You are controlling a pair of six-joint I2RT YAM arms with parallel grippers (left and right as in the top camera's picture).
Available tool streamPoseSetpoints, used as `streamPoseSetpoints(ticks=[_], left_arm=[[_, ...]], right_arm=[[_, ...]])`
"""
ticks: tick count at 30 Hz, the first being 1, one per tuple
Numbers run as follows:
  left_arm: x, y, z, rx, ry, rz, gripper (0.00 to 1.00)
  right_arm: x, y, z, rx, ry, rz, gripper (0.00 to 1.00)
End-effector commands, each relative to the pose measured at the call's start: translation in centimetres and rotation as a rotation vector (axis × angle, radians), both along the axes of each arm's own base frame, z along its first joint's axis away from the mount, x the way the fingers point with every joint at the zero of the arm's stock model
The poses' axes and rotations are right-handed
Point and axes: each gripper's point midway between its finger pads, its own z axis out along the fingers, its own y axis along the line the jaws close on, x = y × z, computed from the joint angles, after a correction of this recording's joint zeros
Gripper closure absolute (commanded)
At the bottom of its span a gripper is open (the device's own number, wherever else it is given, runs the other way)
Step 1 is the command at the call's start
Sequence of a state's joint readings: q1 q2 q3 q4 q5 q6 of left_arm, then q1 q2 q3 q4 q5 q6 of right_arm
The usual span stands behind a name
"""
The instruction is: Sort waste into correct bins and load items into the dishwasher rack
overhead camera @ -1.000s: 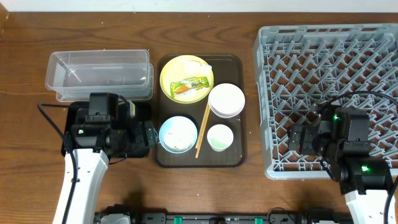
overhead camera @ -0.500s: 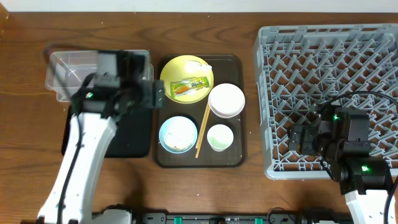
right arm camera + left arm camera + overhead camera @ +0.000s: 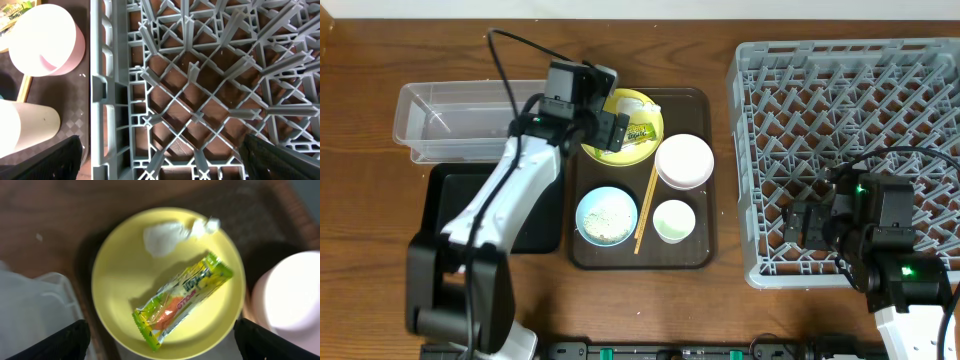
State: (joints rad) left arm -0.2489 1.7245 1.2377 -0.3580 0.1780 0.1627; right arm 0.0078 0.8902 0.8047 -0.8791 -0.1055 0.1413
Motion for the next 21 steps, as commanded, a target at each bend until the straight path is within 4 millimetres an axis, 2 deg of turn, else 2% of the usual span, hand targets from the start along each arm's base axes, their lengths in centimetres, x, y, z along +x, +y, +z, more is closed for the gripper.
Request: streamPoseSetpoints(ticks=[1,8,14,18,21], left_arm=[[0.7,-0.1,-1.9,0.019,0.025,-0.012,0.06],[1.5,-0.3,-5.8,0.03,0.071,-0.012,0.06],[0.4,-1.0,-8.9,0.051,0.149,-0.032,0.07],[-0.2,-1.9,-10.2,0.061,0.177,-0.054,0.08],[-0.5,-2.2,-10.7,0.065,0.189,-0.064,0.19]], right_arm=[[0.2,-0.1,0.8,0.004,-0.016,-0.004,0.01],[0.1,-0.1,0.8,0.004,-0.013,-0.004,0.01],[0.1,-0.1,0.8,0.004,-0.013,-0.003,0.01],[0.1,-0.1,0.8,0.004,-0.013,-0.004,0.01],[0.1,-0.1,0.8,0.004,-0.011,-0.003,0.01]])
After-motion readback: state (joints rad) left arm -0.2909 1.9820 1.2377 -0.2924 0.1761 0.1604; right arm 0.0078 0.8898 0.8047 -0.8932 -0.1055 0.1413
